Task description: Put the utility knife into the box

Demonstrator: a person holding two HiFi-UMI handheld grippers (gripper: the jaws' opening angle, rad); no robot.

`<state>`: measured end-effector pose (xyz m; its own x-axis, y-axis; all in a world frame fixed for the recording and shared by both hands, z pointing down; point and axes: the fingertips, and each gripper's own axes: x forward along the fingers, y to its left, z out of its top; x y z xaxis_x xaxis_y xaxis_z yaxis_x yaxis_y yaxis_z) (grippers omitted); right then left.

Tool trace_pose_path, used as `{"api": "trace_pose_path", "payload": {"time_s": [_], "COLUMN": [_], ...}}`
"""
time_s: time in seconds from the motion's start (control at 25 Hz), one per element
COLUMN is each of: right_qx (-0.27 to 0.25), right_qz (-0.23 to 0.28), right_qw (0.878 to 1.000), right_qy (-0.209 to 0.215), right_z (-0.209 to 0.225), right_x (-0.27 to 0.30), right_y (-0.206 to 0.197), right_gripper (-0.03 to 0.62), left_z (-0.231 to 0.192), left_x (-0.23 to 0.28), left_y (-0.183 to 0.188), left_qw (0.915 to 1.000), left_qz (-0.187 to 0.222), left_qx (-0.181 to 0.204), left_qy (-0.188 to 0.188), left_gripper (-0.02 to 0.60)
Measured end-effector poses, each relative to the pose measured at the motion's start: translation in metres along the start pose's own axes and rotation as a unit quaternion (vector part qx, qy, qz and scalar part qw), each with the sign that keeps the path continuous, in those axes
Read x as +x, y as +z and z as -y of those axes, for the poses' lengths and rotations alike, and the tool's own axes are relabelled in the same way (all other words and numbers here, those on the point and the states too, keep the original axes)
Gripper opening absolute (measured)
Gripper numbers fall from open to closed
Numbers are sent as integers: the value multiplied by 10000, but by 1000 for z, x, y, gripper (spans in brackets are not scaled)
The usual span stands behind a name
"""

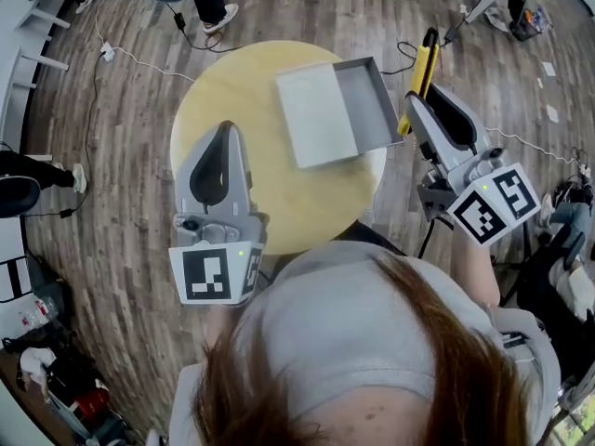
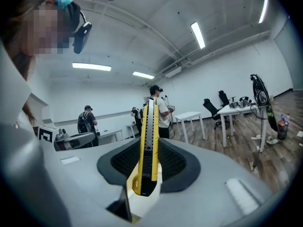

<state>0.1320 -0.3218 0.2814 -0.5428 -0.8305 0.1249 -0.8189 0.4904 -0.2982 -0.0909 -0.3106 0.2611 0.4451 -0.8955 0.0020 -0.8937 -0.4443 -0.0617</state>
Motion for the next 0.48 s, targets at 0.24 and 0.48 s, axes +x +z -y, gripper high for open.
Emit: {"api": "trace_pose_path", "payload": {"time_s": [0.24, 0.48], "right_qx": [437, 588], "right_qz": [-1069, -1708], "right_qw": [9932, 9831], "right_qy": [-128, -304], "right_z": [19, 40], "right_x": [24, 36], "right_y": [-38, -73], "right_gripper": [120, 120], "left_z": [-2, 2], "left_x": [8, 11], "left_y": [-16, -28], "left_qw": [9999, 9994], "left_qz": [-94, -164], "left_qx": [-119, -282], "left_qy": [-37, -110], "left_gripper": [-6, -6]}}
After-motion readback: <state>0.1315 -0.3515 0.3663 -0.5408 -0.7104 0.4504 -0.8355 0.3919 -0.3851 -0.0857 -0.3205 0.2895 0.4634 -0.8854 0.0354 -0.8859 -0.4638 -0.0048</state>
